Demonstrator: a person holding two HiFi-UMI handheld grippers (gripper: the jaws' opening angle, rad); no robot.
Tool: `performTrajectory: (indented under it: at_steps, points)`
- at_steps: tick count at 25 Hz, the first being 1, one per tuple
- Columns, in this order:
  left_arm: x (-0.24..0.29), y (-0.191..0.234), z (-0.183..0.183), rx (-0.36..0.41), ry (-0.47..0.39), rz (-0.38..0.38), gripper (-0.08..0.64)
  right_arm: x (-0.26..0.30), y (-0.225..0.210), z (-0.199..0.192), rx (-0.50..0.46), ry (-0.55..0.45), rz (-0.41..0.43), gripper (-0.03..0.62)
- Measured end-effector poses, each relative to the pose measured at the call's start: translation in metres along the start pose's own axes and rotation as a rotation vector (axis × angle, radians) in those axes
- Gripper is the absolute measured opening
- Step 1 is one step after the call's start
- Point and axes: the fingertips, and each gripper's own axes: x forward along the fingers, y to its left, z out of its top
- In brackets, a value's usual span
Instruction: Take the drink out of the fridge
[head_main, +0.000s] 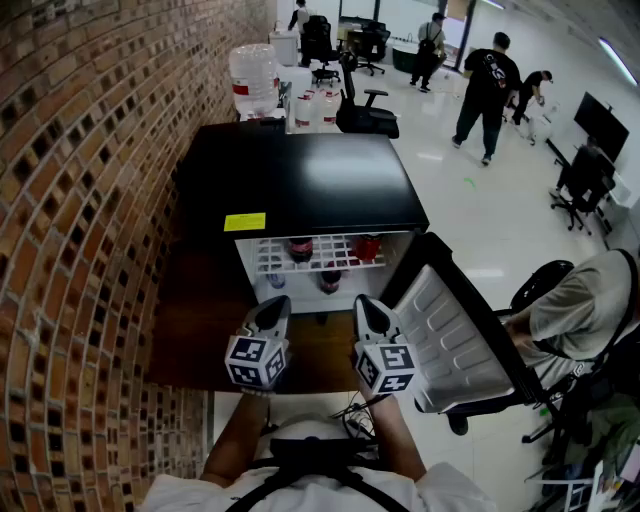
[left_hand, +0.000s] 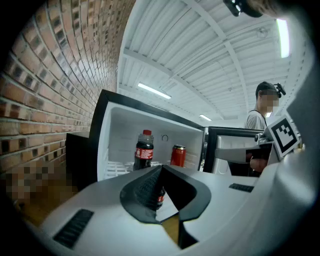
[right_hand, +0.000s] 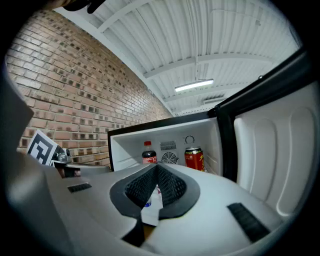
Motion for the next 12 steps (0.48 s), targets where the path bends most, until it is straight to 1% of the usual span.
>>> performTrajectory:
  at_steps: [4,8,12]
  points:
    - [0.003,-0.0019,0.0029,-0.004,-0.005,-0.008,0.003,0.0012,0.0004,0.003,-0.007,-0.002,-0.002,0.015]
    - [0.0057,-0.0022,-0.0004,0.011,-0.001,-0.017,0.003,0.0015,-0.0003,0.0016,-0.006,0.001,0.0,0.014]
    - [0.0079,-0.0016,-0.0008,0.004,0.009,-0.013,0.003,0.0024,-0.001,0.002,-0.003,0.001,-0.002,0.014]
